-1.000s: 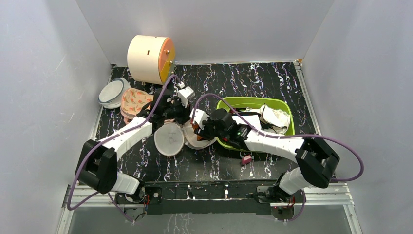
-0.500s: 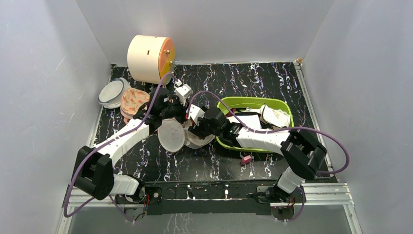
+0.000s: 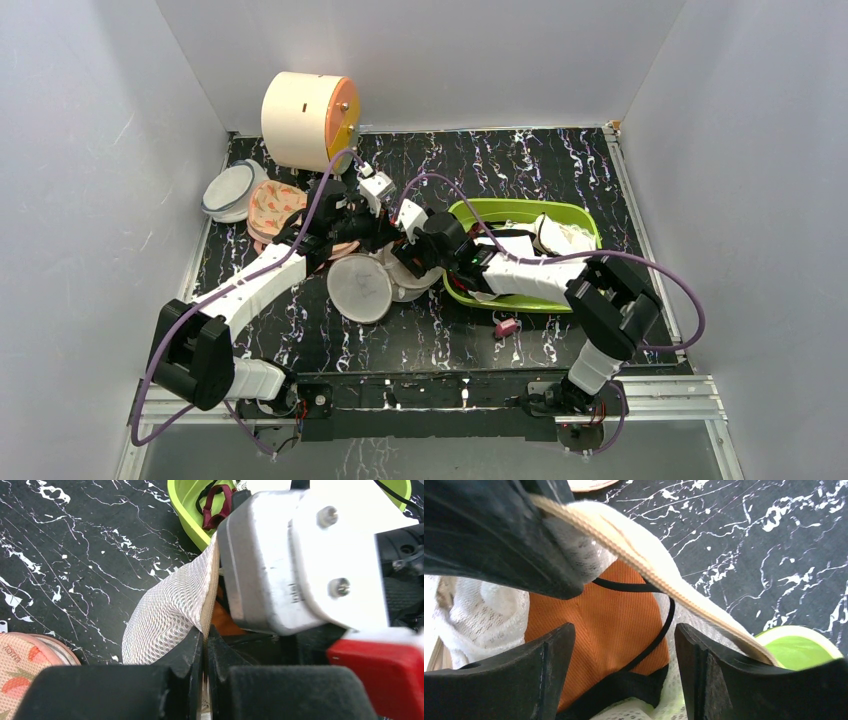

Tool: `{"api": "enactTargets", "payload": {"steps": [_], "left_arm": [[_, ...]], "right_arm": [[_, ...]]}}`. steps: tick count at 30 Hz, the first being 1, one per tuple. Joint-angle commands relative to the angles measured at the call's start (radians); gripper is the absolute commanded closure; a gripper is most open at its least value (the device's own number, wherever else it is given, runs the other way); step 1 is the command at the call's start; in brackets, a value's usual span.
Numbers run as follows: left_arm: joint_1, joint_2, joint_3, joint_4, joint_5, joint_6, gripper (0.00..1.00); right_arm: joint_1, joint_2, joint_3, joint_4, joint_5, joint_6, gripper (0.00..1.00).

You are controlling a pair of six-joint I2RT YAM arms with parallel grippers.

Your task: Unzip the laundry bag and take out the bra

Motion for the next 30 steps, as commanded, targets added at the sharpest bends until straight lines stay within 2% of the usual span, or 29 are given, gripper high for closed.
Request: {"api": "enactTargets", "payload": {"steps": [1, 5, 9, 11, 18, 21, 23, 30], "left_arm": [[-0.001, -0.011, 0.013, 0.022, 0.008, -0.002, 1.00], [-0.001, -0.005, 0.017, 0.011, -0.029, 0.002, 1.00], [-0.001, 0.001, 0.018, 0.006, -0.049, 0.005, 1.00], [-0.001, 0.004, 0.018, 0.003, -0.053, 0.005, 1.00], [-0.001, 0.000, 0.018, 0.002, -0.065, 0.008, 1.00], [-0.001, 0.000, 0.018, 0.002, -0.070, 0.009, 1.00], [-0.001, 0.000, 0.020, 0.000, -0.073, 0.009, 1.00], [0.000, 0.000, 0.018, -0.002, -0.082, 0.011, 1.00]], "right_arm": [[-0.004, 0.036, 0.025, 0.058, -0.007, 0.062, 0.28], [-0.004, 0.069, 0.011, 0.083, -0.022, 0.098, 0.30], [-0.004, 0.082, 0.012, 0.100, -0.011, 0.107, 0.36], [-0.004, 0.081, 0.015, 0.101, -0.017, 0.101, 0.44], [-0.005, 0.045, 0.024, 0.056, -0.033, 0.070, 0.84], [-0.004, 0.010, 0.014, 0.045, -0.040, 0.065, 0.96], [-0.003, -0.015, 0.005, 0.041, -0.046, 0.065, 1.00], [0.005, -0.104, -0.017, 0.019, -0.082, 0.076, 1.00]]}}
